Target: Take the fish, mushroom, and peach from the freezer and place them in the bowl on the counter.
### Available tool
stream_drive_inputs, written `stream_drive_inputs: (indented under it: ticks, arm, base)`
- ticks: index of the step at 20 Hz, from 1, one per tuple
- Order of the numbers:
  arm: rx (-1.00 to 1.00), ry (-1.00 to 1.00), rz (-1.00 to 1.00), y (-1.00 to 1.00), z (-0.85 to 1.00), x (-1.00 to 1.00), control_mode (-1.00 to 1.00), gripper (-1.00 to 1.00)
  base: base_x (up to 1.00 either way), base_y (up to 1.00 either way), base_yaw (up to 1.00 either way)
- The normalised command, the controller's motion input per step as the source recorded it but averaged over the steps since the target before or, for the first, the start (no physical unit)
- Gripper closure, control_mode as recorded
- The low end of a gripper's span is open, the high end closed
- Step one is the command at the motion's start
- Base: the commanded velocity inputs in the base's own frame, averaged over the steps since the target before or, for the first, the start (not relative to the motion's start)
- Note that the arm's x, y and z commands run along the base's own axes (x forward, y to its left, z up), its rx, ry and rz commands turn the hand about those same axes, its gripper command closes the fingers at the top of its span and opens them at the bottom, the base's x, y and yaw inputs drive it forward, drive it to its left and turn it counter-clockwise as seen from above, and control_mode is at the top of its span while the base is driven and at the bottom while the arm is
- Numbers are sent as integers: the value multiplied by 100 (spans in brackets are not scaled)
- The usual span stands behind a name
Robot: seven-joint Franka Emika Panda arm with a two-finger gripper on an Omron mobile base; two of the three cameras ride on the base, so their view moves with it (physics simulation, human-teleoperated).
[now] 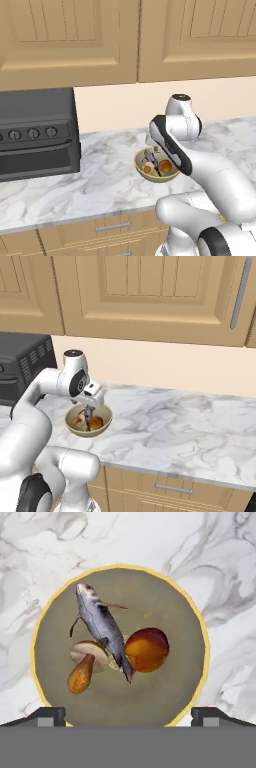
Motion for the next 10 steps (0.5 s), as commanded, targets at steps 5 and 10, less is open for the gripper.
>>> stream_drive_inputs:
  ticks: [5, 10]
  arm:
    - [-1, -15, 11, -15, 24, -100, -100, -100]
    - [-2, -19, 8, -2, 56, -100, -100, -100]
  base:
    - [0, 0, 0]
    - [0, 0, 0]
